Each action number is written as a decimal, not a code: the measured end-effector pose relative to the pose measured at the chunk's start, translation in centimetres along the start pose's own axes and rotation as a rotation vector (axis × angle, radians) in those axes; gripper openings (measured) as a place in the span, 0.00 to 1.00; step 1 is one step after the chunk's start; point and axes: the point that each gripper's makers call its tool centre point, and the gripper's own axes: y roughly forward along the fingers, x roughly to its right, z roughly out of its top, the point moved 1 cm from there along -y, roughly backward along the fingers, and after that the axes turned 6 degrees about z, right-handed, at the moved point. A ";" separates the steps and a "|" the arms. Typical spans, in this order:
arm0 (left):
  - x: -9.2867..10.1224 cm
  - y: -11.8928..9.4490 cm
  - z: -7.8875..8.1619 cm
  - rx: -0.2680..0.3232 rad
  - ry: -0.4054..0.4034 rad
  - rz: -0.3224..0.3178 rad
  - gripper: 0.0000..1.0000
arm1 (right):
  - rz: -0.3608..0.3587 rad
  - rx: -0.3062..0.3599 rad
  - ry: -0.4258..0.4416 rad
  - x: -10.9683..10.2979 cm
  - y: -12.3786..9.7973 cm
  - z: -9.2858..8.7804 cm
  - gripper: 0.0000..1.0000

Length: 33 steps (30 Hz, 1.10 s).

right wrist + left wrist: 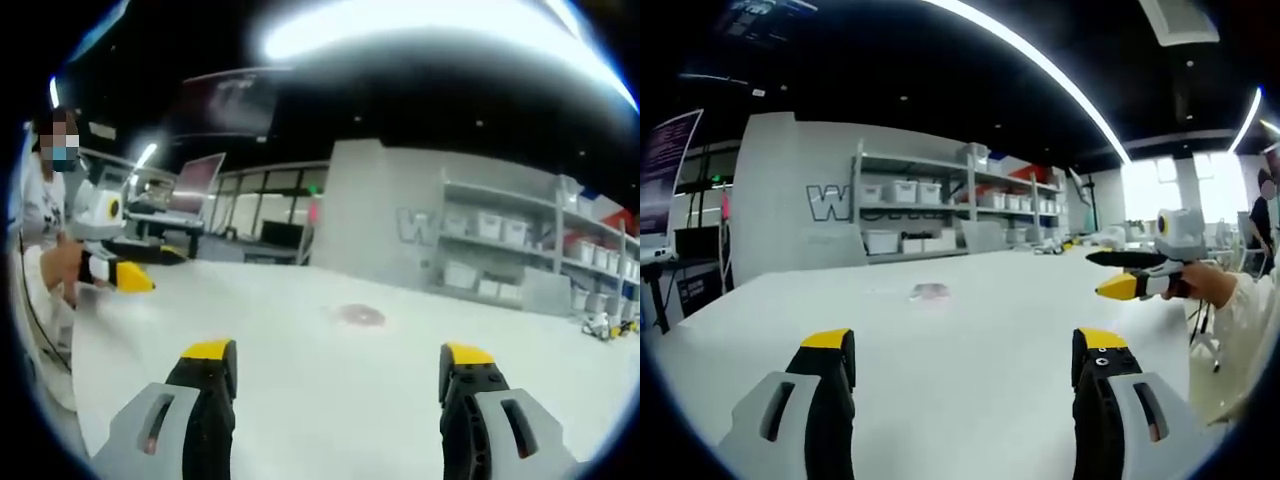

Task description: Open the resealable bag by pulling the two sides of the seal apart until the entire bag opening is separated and visibly accessible.

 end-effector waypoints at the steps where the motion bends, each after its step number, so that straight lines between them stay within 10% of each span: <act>1: 0.0 0.0 0.0 0.002 0.000 -0.001 0.88 | 0.000 -0.002 -0.002 0.0 0.0 0.0 0.84; 33: 0.3 0.2 0.1 -0.008 0.014 -0.009 0.88 | -0.005 -0.011 -0.016 0.3 -0.3 -0.1 0.84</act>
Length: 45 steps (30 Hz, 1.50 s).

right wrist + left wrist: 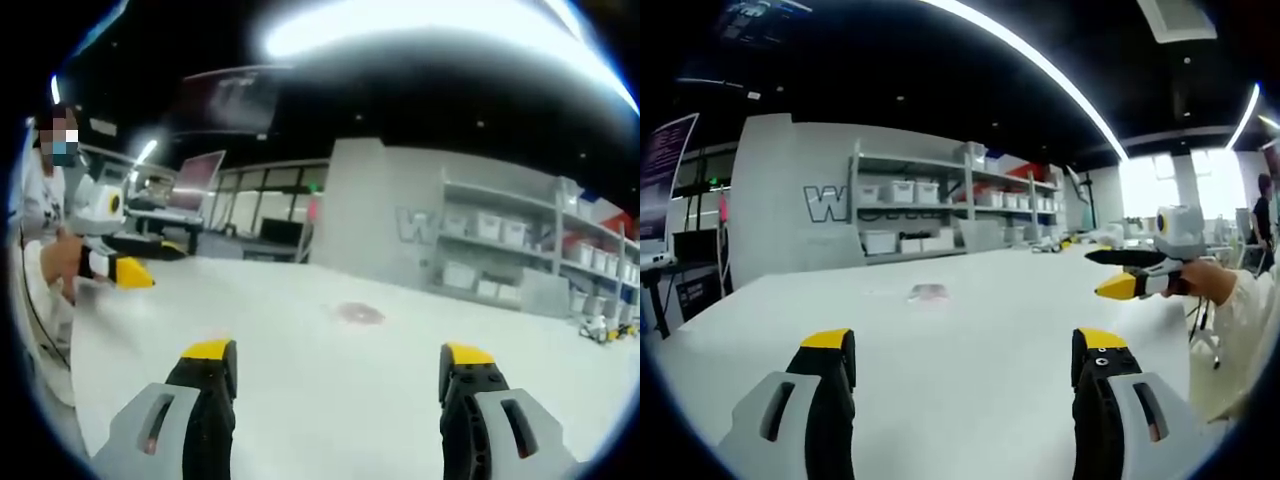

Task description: Open the resealable bag by pulling the two sides of the seal apart until the entire bag opening is separated and visibly accessible.

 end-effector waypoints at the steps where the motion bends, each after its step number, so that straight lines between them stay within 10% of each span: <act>1: 0.0 0.0 0.0 -0.001 0.000 0.000 0.88 | -0.001 -0.001 0.001 0.0 0.0 0.0 0.84; 45: 0.0 -0.3 -0.3 -0.004 -0.005 0.002 0.87 | -0.007 -0.009 0.003 -0.1 -0.3 -0.4 0.84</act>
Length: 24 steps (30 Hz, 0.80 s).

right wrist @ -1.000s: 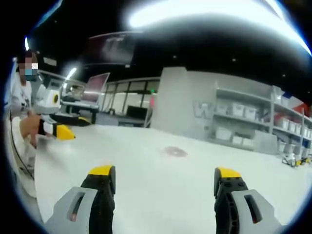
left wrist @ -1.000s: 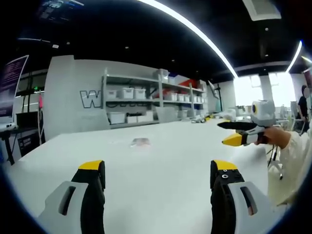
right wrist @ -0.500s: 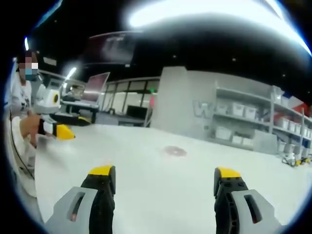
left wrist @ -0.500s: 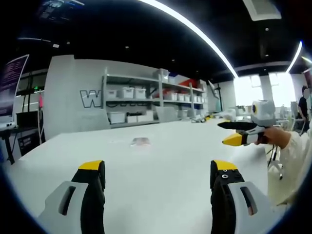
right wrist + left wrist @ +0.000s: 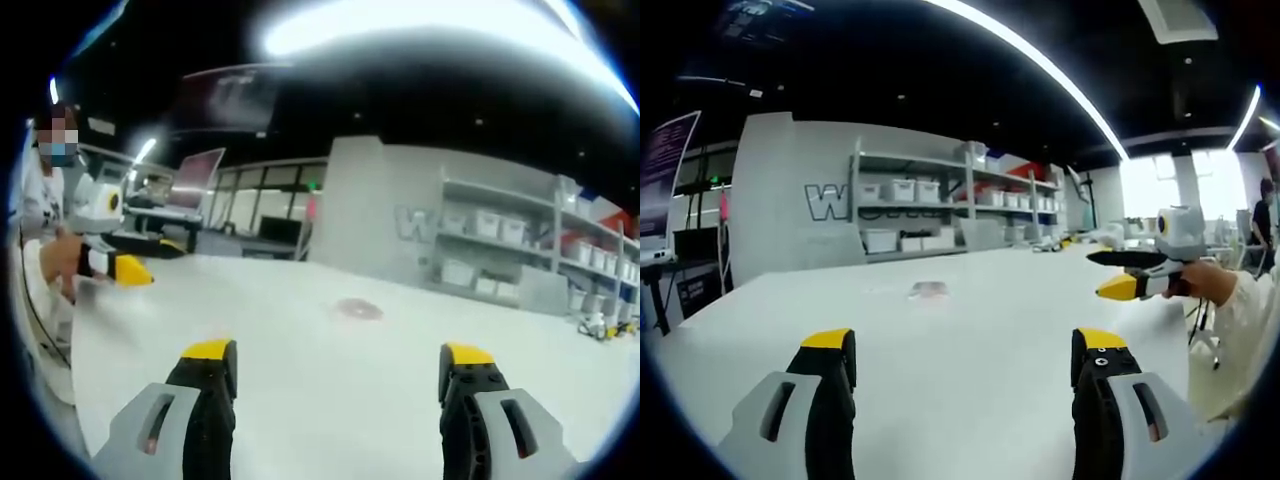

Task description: Open the resealable bag by pulling the two sides of the seal apart until the entire bag opening is separated and visibly accessible.

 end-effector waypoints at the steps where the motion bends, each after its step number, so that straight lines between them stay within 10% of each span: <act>1: 0.0 0.0 0.0 -0.001 0.000 0.000 0.87 | 0.000 0.001 0.001 0.0 0.0 0.0 0.84; 24: 0.1 0.1 -0.1 -0.007 0.004 -0.002 0.87 | -0.017 -0.006 -0.011 1.0 0.3 0.0 0.83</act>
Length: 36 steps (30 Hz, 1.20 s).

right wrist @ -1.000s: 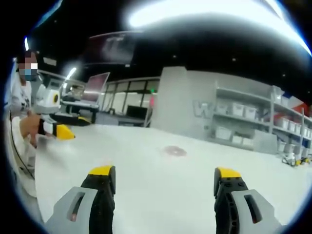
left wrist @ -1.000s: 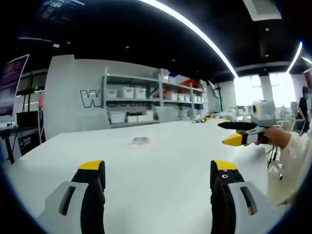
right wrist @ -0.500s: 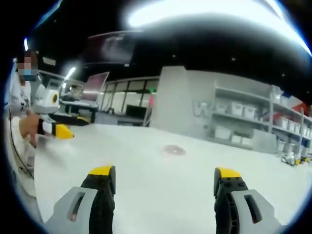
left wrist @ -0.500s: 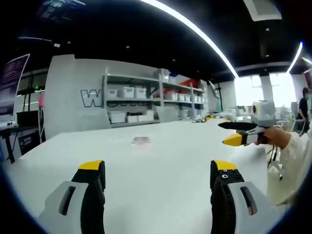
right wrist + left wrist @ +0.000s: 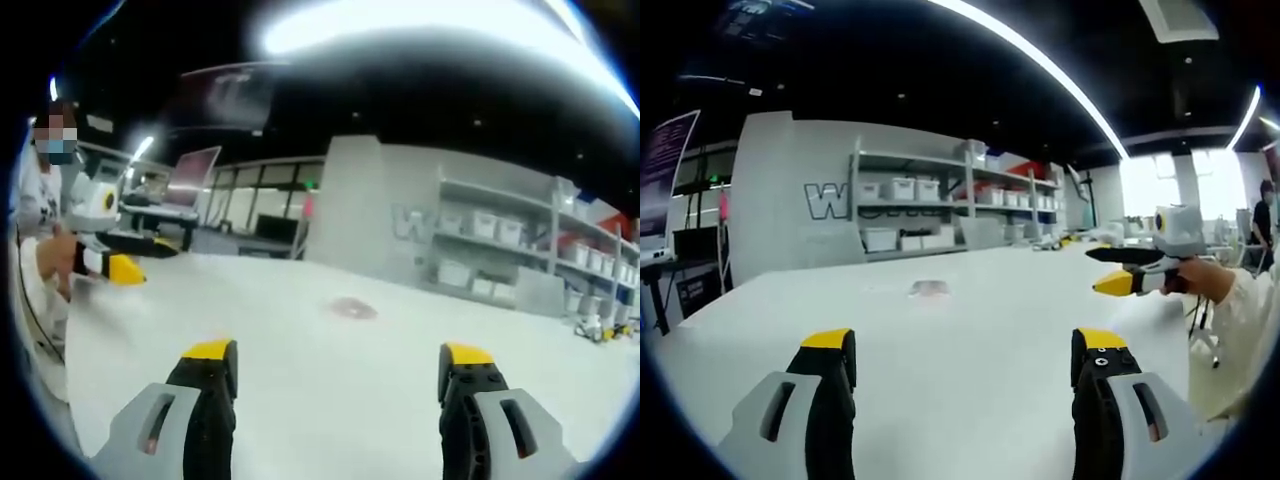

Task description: Open the resealable bag by pulling the two sides of the seal apart until the entire bag opening is separated and visibly accessible.

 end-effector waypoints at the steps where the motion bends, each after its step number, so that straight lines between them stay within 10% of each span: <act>1: 0.0 0.0 0.0 0.000 0.002 0.000 0.87 | 0.001 0.000 -0.004 0.1 0.2 0.0 0.83; 36: 0.1 -0.2 0.0 -0.004 0.006 -0.002 0.87 | 0.015 -0.078 -0.137 1.5 3.0 -0.5 0.80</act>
